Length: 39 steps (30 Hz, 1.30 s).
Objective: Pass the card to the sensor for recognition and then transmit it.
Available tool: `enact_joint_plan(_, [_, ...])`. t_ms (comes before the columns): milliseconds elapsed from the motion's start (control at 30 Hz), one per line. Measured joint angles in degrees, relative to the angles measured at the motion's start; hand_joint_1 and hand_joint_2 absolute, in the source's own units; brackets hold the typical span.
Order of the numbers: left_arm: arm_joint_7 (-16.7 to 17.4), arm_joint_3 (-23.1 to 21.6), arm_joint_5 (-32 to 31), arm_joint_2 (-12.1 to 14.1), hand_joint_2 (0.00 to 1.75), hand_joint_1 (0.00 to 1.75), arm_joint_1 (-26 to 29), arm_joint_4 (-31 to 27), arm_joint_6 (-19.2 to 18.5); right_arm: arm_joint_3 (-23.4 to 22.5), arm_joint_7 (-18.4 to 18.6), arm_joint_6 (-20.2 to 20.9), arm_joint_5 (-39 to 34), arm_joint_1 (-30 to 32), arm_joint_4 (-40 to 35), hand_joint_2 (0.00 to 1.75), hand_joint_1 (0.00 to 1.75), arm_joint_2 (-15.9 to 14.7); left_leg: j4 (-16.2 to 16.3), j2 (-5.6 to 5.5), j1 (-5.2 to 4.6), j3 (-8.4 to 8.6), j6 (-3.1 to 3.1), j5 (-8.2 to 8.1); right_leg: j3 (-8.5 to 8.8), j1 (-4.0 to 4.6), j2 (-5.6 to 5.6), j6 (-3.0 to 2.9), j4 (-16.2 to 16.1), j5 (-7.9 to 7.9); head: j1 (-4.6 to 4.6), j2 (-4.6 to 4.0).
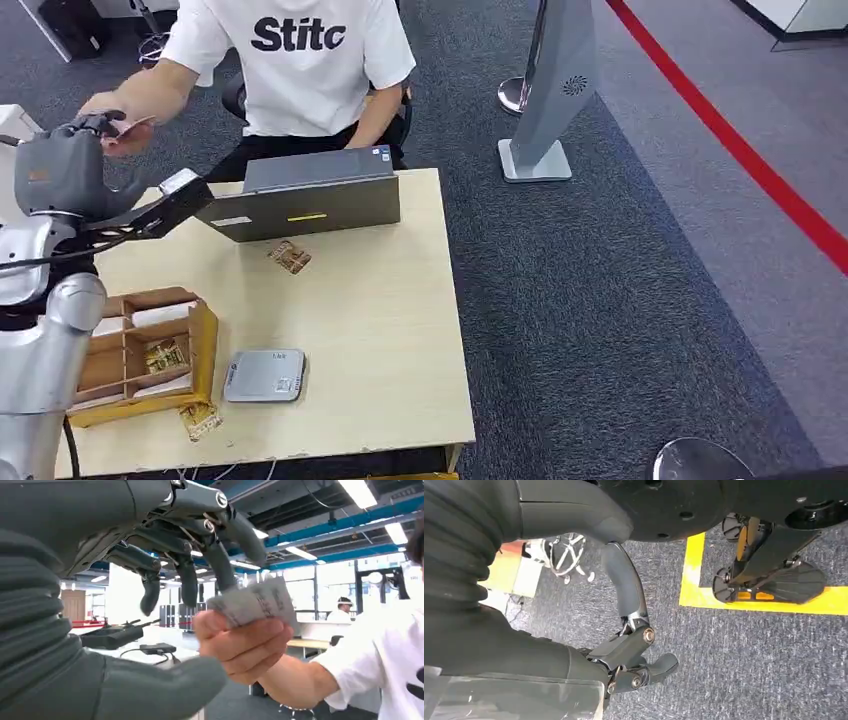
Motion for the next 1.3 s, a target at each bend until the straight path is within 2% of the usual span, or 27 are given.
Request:
enact_joint_plan(133, [-0.4,1.2,0.1,0.5,1.75,0.00,0.9,0.0,0.9,0.1,0.8,0.0,-0.1,0.0,0.0,1.75,0.00,0.0,0.0,0.01,0.00,0.01,0.00,0.00,0.00,0.00,0.00,0.00,0.0,0.00,0.00,0.00])
enact_joint_plan(300, [-4.6,2.9,4.9,0.9,1.75,0.00,4.8,-1.4,2.0,0.1,1.9,0.0,-0.5,0.5,0.0,1.75,0.00,0.0,0.0,0.02,0.01,0.01,0.00,0.00,0.00,0.01,0.01,-0.01,0.0,0.00,0.02,0.00])
enact_joint_plan(433, [-9.4,3.0,7.0,2.7,1.75,0.00,12.2,-9.3,1.5,0.0,2.2,0.1,-1.5,1.0,0.0,1.75,0.00,0.0,0.0,0.13,0.01,0.00,-0.03,-0.07,-0.04,0.00,0.14,0.00,0.0,-0.03,0.00,0.00])
enact_joint_plan(567, [-11.2,3.0,6.8,5.5,1.75,0.00,19.9,-19.8,-0.8,-0.1,-0.5,0.4,-2.8,1.0,0.0,1.75,0.00,0.0,0.0,0.17,0.01,-0.09,-0.02,-0.08,-0.14,0.01,0.18,0.01,0.0,-0.04,0.00,0.00])
enact_joint_plan(767, [-14.9,3.0,5.1,9.2,1.75,0.00,31.3,-28.9,1.5,-0.4,-1.3,0.7,-3.3,0.8,0.0,1.75,0.00,0.1,0.0,0.11,0.02,-0.10,-0.02,-0.08,-0.17,0.01,0.12,0.02,0.0,-0.05,0.04,0.00])
enact_joint_plan(900, [-15.1,3.0,5.1,10.3,1.75,0.00,33.5,-30.9,1.6,-0.4,-1.3,0.7,-3.3,0.7,0.0,1.75,0.00,0.1,0.0,0.09,0.03,-0.11,-0.02,-0.07,-0.13,0.02,0.07,0.01,0.0,-0.04,0.00,0.00])
enact_joint_plan(1000, [-17.3,3.0,6.0,11.6,1.75,0.00,35.9,-32.4,1.2,-0.5,-1.6,0.9,-3.5,0.7,-0.1,1.75,0.00,0.1,0.0,0.16,0.03,-0.08,-0.03,-0.07,-0.09,0.02,0.16,-0.02,0.0,-0.02,0.02,0.00])
enact_joint_plan(1067, [-18.6,3.1,7.7,13.0,1.75,0.00,39.4,-33.5,-0.4,-0.5,0.0,0.8,-3.9,0.8,-0.2,1.75,0.00,0.1,-0.1,0.27,0.03,-0.03,-0.03,-0.08,-0.10,0.02,0.28,-0.01,0.0,-0.02,0.02,0.00])
enact_joint_plan(1133, [-19.3,3.3,7.4,15.2,1.75,0.00,44.2,-34.1,-0.2,-0.9,0.5,0.9,-4.3,1.1,-0.4,1.75,0.00,0.1,-0.1,0.33,0.04,-0.03,-0.07,-0.11,-0.15,0.02,0.33,-0.01,0.0,-0.04,0.02,0.00])
enact_joint_plan(1300, [-18.7,6.2,7.1,19.1,1.75,0.00,52.3,-34.6,0.1,-1.2,0.4,1.5,-3.9,1.5,-0.8,1.75,0.00,0.0,-0.1,0.16,0.07,-0.12,-0.06,-0.13,-0.16,0.04,0.16,-0.10,0.0,-0.16,0.02,0.02])
